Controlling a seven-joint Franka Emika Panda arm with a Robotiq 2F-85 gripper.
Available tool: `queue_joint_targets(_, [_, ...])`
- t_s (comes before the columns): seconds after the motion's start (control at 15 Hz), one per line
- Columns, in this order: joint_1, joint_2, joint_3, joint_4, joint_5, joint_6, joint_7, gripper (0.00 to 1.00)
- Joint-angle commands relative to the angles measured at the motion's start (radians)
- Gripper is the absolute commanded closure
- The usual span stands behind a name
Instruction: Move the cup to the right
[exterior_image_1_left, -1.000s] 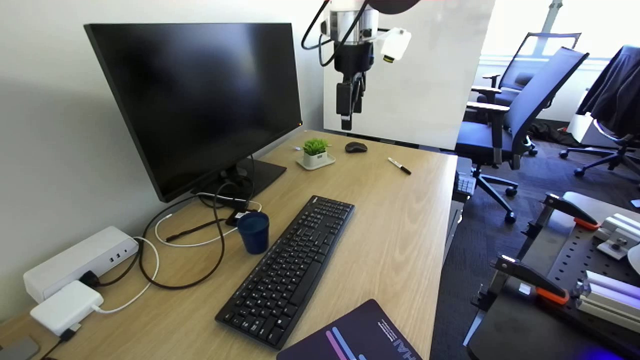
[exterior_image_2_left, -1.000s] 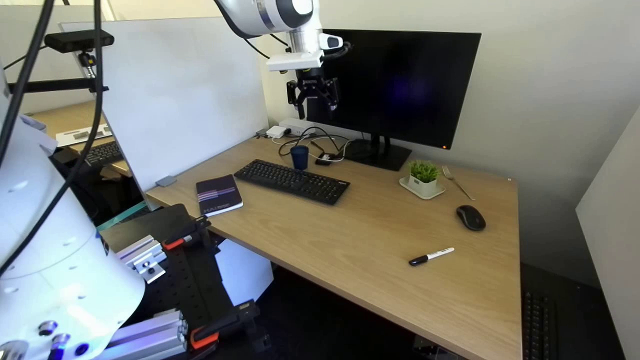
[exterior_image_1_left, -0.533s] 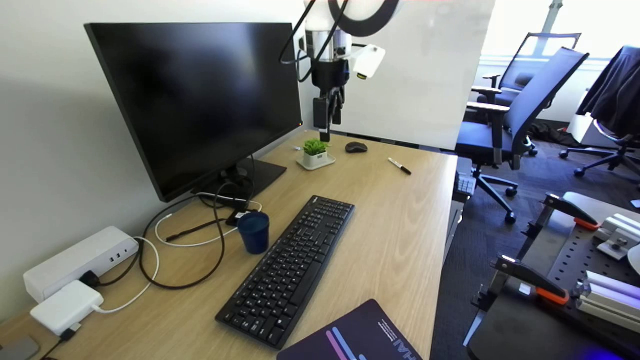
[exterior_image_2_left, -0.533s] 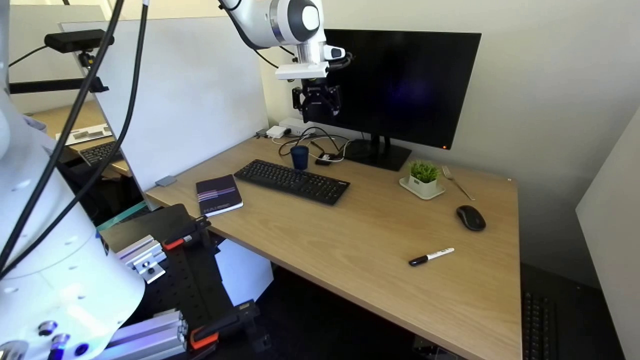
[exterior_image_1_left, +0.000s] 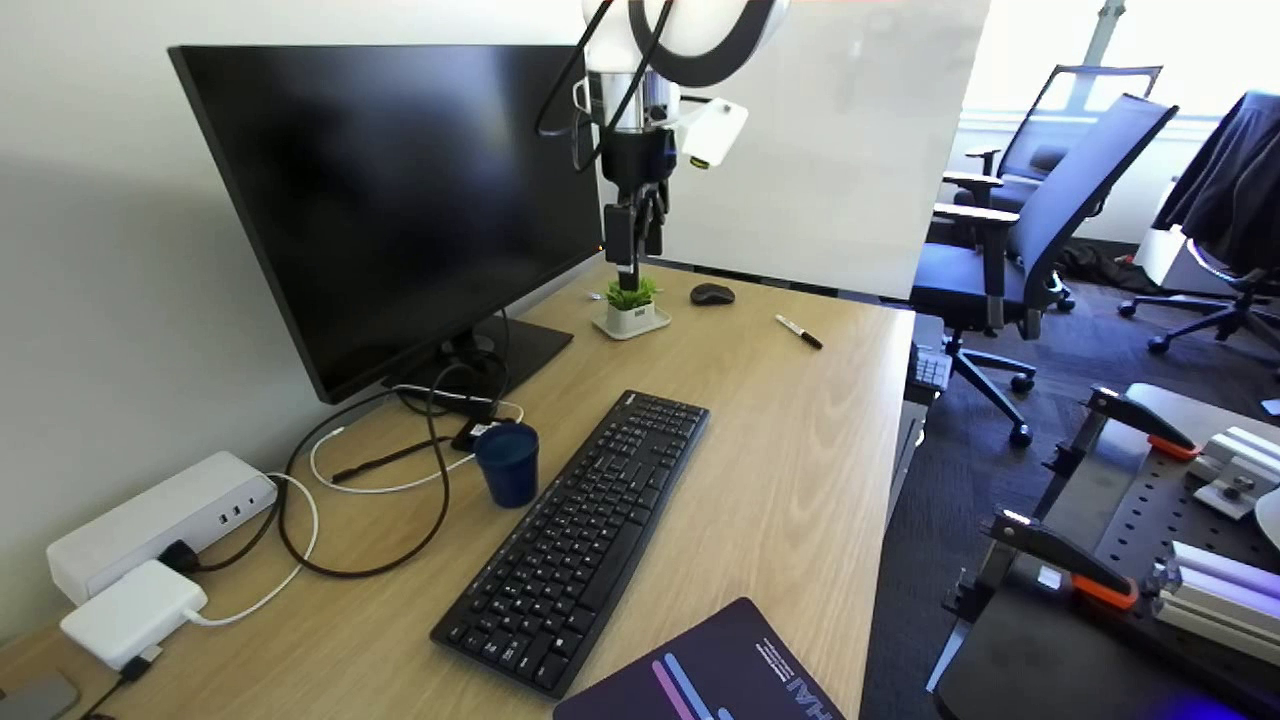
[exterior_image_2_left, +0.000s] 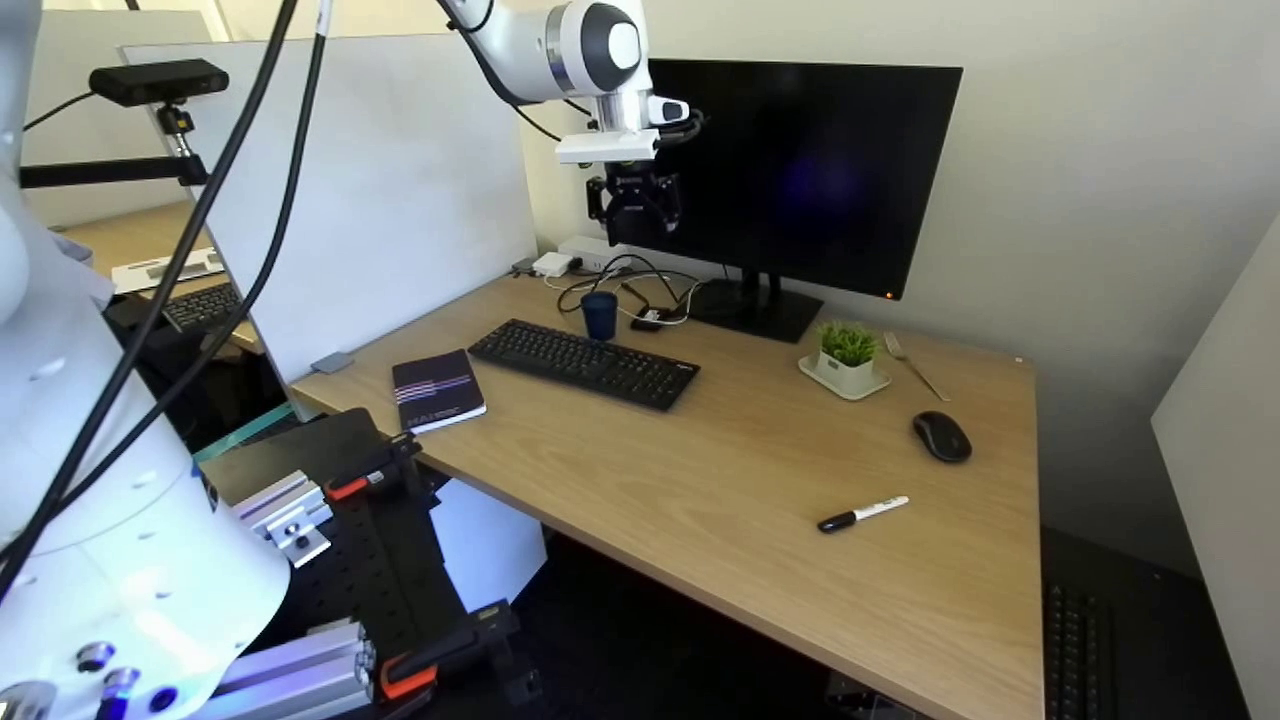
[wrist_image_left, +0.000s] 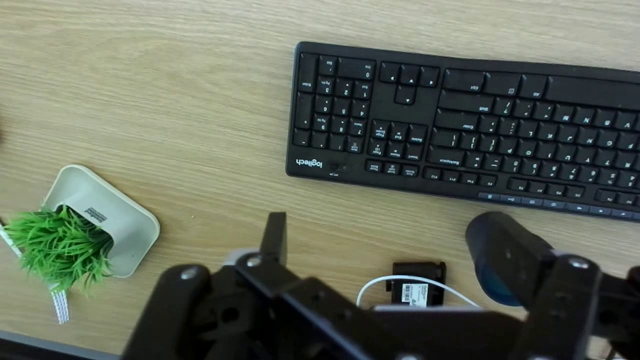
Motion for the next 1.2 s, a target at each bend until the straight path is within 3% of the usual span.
queue_joint_targets(0.0, [0.002, 0.000, -0.002, 0.002, 0.002, -0.002, -0.001, 0.00])
queue_joint_targets(0.6, [-0.002, 0.017, -0.003, 0.018, 0.008, 0.001, -0.003, 0.00])
queue_joint_targets(1.13, [0.026, 0.170, -0.008, 0.180, 0.002, 0.040, -0.001, 0.00])
